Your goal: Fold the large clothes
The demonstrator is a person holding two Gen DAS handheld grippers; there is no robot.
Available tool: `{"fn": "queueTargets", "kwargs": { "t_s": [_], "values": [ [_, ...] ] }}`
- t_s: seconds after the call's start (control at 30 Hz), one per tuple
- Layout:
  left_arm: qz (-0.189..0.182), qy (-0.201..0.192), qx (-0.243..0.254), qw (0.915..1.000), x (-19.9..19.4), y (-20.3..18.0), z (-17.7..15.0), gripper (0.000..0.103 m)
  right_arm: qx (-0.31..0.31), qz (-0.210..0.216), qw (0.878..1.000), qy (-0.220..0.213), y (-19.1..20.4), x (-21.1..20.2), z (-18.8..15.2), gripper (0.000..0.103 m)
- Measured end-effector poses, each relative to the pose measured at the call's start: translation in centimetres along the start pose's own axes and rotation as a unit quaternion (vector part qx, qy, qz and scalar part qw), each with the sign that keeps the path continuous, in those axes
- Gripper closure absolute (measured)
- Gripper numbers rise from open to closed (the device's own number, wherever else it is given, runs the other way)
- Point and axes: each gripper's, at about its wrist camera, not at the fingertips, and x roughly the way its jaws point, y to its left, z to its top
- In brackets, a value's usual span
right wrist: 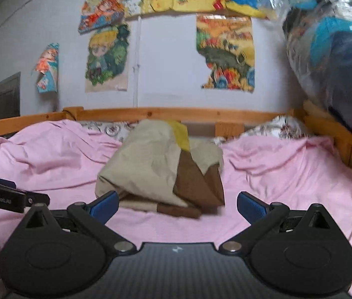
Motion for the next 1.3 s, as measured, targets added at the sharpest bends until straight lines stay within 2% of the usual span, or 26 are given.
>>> {"fn": "queueTargets", "kwargs": {
  "t_s": [0.53, 1.3],
  "values": [
    [-0.006, -0.007, 0.005, 0.9999, 0.0, -0.9, 0.2, 0.001, 0.037, -0.017, 0.999, 0.003, -1.7, 0.3, -0.2, 0.000],
    [-0.007, -0.008, 0.009, 0.9999, -0.2, -1.2, 0.1, 0.001, 0.038, -0.019, 0.999, -0.002, -1.8, 0.2, -0.1, 0.000]
  ]
}}
